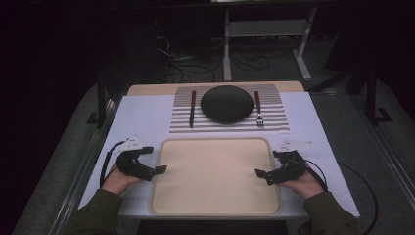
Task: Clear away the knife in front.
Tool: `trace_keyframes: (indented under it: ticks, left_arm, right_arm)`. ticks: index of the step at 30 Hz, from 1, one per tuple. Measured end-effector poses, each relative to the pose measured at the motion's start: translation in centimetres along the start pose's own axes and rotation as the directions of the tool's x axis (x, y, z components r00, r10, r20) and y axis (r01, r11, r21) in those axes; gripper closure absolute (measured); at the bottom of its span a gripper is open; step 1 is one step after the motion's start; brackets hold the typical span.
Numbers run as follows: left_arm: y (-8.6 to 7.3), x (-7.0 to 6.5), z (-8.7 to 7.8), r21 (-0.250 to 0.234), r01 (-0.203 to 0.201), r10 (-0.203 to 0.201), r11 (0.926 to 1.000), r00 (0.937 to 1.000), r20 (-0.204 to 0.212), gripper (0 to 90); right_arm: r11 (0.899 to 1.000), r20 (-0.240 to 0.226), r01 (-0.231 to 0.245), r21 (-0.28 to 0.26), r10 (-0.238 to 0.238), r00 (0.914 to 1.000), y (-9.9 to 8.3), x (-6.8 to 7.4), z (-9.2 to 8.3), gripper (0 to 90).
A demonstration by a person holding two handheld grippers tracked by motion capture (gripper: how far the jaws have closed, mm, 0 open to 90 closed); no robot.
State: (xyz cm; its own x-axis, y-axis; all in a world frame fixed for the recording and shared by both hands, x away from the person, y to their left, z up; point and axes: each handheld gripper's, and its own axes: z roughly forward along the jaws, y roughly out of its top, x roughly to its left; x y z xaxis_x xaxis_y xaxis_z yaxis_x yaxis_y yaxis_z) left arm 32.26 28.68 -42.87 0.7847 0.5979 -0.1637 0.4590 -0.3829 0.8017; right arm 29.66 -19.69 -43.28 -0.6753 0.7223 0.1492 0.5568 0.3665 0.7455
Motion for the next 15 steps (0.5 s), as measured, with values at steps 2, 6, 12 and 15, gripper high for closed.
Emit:
trace_keyframes:
  ticks: [2,6,12,15]
  left_arm:
    - [0.1,0.1,0.0,-0.002,0.001,-0.001,1.0,1.0,-0.001,0.0]
    - [0.4,0.2,0.1,-0.007,0.008,-0.008,0.9999,1.0,-0.001,0.0]
    - [1.2,0.5,0.5,-0.003,0.016,-0.016,0.9999,0.9998,-0.01,2.0]
    - [1.6,0.6,0.7,-0.013,0.021,-0.021,0.9997,0.9997,-0.008,5.4]
  right_arm:
    - [1.0,-0.002,0.005,-0.004,-0.005,1.0,0.0,0.0,-0.1,0.0]
    - [1.0,-0.004,-0.005,-0.007,0.005,1.0,0.0,-0.1,-0.1,0.0]
    - [1.0,-0.01,-0.003,-0.012,0.003,0.9999,0.1,-0.2,0.0,0.0]
    - [1.0,-0.013,0.005,-0.008,-0.005,0.9999,0.1,-0.2,0.1,0.0]
